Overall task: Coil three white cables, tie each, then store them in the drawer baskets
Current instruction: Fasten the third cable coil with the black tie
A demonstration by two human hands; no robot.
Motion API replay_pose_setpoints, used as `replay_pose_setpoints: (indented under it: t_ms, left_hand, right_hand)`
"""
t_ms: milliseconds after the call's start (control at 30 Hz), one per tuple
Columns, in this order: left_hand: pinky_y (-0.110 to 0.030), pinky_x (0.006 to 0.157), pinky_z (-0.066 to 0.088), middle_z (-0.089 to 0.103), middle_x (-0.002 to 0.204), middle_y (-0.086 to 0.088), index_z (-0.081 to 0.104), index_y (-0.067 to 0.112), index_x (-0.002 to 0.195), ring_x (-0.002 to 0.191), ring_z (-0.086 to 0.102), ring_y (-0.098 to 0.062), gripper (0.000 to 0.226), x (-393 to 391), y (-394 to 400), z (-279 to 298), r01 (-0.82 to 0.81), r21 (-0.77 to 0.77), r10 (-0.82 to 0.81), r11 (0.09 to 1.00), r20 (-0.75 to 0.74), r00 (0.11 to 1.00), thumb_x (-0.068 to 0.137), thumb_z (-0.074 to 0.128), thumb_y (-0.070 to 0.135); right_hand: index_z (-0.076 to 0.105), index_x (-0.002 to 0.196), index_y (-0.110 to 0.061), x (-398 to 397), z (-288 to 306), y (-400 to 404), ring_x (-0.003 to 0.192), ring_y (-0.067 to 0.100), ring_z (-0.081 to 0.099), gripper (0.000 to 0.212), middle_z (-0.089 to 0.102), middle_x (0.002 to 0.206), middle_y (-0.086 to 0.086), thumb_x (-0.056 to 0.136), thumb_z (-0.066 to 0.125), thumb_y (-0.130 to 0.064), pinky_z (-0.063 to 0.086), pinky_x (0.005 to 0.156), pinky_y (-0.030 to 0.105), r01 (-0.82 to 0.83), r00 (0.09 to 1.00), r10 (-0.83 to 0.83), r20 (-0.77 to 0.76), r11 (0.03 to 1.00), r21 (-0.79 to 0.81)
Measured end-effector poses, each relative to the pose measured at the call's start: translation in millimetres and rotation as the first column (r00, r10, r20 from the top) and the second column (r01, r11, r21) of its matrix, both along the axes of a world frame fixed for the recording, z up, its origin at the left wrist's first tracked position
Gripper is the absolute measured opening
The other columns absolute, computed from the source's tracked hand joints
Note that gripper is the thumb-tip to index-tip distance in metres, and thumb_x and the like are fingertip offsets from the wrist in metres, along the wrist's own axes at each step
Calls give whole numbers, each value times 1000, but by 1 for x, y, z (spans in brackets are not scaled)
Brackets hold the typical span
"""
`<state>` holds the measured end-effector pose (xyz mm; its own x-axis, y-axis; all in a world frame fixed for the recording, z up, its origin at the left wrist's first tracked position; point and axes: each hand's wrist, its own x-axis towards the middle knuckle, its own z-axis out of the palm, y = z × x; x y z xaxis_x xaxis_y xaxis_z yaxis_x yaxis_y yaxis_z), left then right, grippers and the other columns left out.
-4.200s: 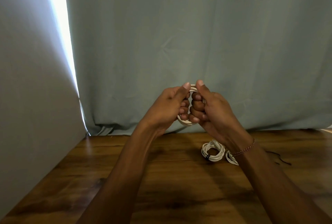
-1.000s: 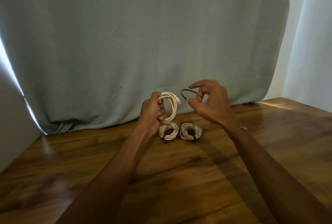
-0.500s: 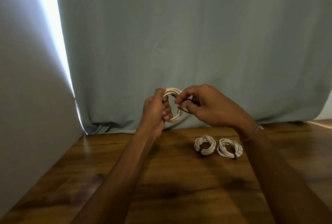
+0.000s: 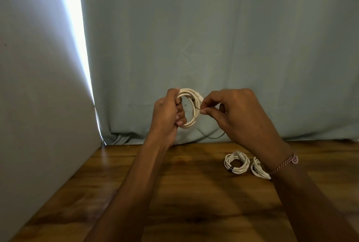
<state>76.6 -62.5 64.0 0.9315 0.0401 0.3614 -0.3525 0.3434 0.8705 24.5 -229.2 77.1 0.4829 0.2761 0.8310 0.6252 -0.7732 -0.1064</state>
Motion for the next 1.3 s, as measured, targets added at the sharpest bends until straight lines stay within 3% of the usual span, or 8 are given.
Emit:
replay_pose_setpoints:
  t_ms: [100, 267, 400, 500, 700, 867, 1000, 1300]
  left_hand:
    - [-26, 43, 24, 30, 53, 2, 44, 15, 68, 44, 25, -11, 37, -2, -3, -1, -13, 22, 13, 1000, 12, 1000, 102, 47, 27]
    - [-27, 45, 24, 30, 56, 2, 45, 15, 68, 46, 26, -11, 36, -8, -9, -1, -33, 80, 31, 996, 27, 999, 101, 49, 28]
    - [-27, 45, 26, 31, 55, 2, 45, 15, 70, 46, 27, -11, 36, -11, -11, 0, -48, 120, 43, 992, 42, 998, 102, 50, 30]
    - [-27, 45, 26, 32, 54, 3, 45, 14, 69, 46, 27, -11, 37, -13, -13, 1, -43, 127, 37, 991, 51, 998, 102, 50, 30]
    - [-26, 44, 25, 31, 53, 4, 45, 15, 68, 46, 27, -11, 39, -18, -24, -3, -7, 185, -6, 983, 68, 998, 103, 49, 32]
    - [-28, 45, 20, 27, 53, 0, 44, 14, 66, 45, 23, -13, 42, -17, -29, -6, 66, 129, -69, 989, 16, 997, 104, 41, 32]
    - [-28, 44, 21, 31, 52, 1, 47, 12, 67, 44, 25, -12, 38, -16, -30, -9, 34, 135, -36, 990, 14, 999, 102, 40, 26]
    - [-23, 39, 24, 30, 59, -3, 55, 11, 88, 45, 25, -12, 26, -8, -33, -17, -4, 168, 5, 986, -7, 1000, 101, 44, 30]
  right_hand:
    - [81, 99, -23, 2, 0, 3, 68, 5, 49, 12, 68, 87, -2, 88, 77, -24, 40, 65, 23, 57, 998, -56, 16, 997, -49]
    - [78, 112, -25, 6, -6, 10, 83, 14, 65, 23, 74, 97, -5, 89, 76, -29, 52, 75, 30, 114, 992, -122, -42, 983, -141]
    - [63, 99, -26, 9, -15, 14, 70, 11, 66, 31, 74, 80, -9, 79, 85, -34, 57, 66, 34, 158, 987, -158, 17, 987, 13]
    - [72, 91, -22, 13, -17, 15, 70, 15, 69, 21, 75, 80, -3, 80, 84, -35, 59, 67, 35, 175, 980, -182, 80, 981, 86]
    - [70, 80, -16, 16, -21, 16, 65, 18, 55, 16, 63, 73, 0, 81, 83, -27, 46, 53, 32, 258, 922, -283, 264, 958, 124]
    - [69, 76, -13, 18, -24, 15, 55, 16, 51, 14, 61, 68, 2, 80, 81, -18, 40, 46, 28, 253, 878, -290, 381, 957, 145]
    - [67, 72, -14, 19, -26, 14, 50, 14, 48, 17, 60, 63, 1, 80, 81, -18, 35, 45, 24, 248, 868, -291, 402, 956, 157]
    - [66, 69, -13, 25, -31, 15, 47, 17, 50, 19, 59, 60, 2, 78, 82, -16, 45, 43, 32, 233, 896, -267, 354, 963, 136]
